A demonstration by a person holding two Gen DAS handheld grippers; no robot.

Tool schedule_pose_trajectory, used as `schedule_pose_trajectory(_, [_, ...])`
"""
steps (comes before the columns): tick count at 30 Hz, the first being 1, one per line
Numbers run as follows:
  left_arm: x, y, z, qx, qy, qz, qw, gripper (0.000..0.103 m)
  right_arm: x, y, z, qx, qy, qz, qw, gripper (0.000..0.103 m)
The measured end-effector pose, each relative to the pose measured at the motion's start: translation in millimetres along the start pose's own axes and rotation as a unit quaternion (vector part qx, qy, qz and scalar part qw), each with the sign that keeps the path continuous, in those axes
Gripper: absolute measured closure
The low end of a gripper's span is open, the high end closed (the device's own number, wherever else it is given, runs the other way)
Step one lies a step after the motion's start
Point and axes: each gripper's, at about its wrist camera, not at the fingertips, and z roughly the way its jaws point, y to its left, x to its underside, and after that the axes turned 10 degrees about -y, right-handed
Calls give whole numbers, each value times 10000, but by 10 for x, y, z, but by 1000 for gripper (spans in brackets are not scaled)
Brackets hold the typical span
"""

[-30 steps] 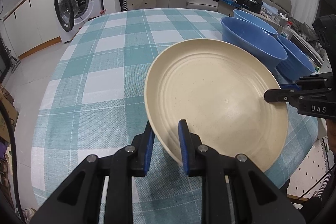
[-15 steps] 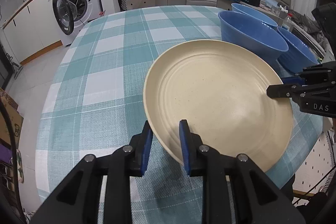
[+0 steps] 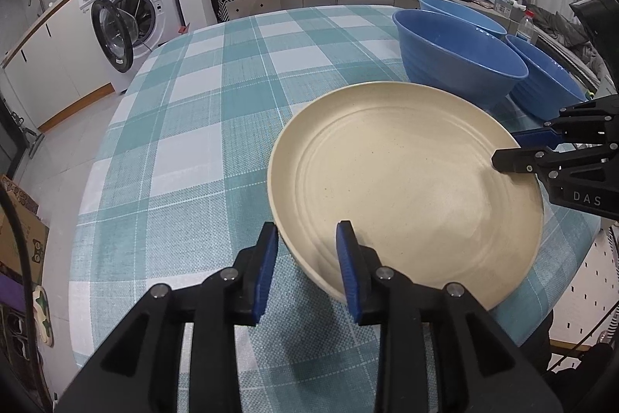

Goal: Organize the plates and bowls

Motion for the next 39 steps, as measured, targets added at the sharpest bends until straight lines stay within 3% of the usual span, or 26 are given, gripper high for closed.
schedule_pose_trajectory(12, [13,-17,0,-73,-75,76,9999,71,79,76,-27,153,-176,-161,9996,80])
schedule_pose_trajectory(23, [22,-37,47,-136,-126,79,9998,67,171,264,-75,693,-446,-644,9945,78])
schedule_pose_trajectory(31, [35,-27,44,-76,-192,43,9998,66,199,207,-115,569,-592,-533,9952,77])
schedule_pose_trajectory(34, [28,-9,34,-14,-185,-13,9998,65,194,152,-109,342,-624,-417,9966,71])
schedule_pose_trajectory(37, [16,31,-3,-6,-238,-90,9997,55,187,116,-137,155,-712,-352,9967,56])
schedule_pose_trajectory(39, [0,69,-42,-62,-291,-135,9995,53,175,119,-169,109,-783,-368,9962,55])
